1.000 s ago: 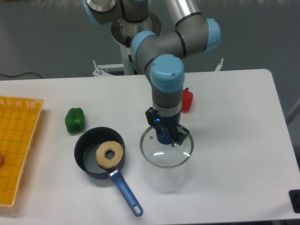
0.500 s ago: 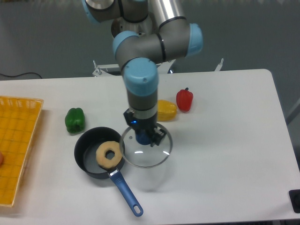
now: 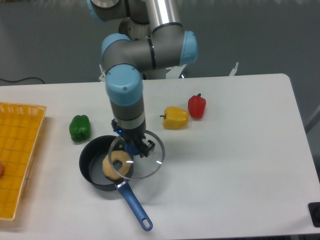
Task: Close the pot lid
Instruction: 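Carry the glass lid over to the dark saucepan, then lower the glass lid onto the saucepan rim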
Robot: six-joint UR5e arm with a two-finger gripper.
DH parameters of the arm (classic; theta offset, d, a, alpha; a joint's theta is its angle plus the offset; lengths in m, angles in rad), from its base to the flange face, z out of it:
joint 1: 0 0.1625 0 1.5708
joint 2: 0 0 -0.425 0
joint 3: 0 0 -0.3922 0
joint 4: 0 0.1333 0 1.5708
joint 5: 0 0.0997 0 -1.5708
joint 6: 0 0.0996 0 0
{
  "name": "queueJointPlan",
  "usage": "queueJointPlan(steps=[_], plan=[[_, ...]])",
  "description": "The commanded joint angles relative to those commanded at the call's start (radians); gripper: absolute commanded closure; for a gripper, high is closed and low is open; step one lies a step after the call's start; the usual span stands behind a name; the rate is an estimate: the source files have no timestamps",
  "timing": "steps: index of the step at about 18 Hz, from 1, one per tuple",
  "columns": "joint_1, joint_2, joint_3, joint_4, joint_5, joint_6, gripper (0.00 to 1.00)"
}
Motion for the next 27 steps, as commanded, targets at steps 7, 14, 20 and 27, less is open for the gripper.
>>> queueJointPlan(steps=[7, 14, 20, 27], plan=[[-0.035, -0.017, 0.011, -0.002, 0.009, -0.002, 0.4], [-0.078, -0.031, 0.002, 0.003, 0.041, -0.009, 0.4], [-0.098, -0.031, 0.003, 0.006, 0.04, -0.032, 0.4], [-0.101, -0.041, -0.001, 0.005, 0.04, -0.035, 0.39]])
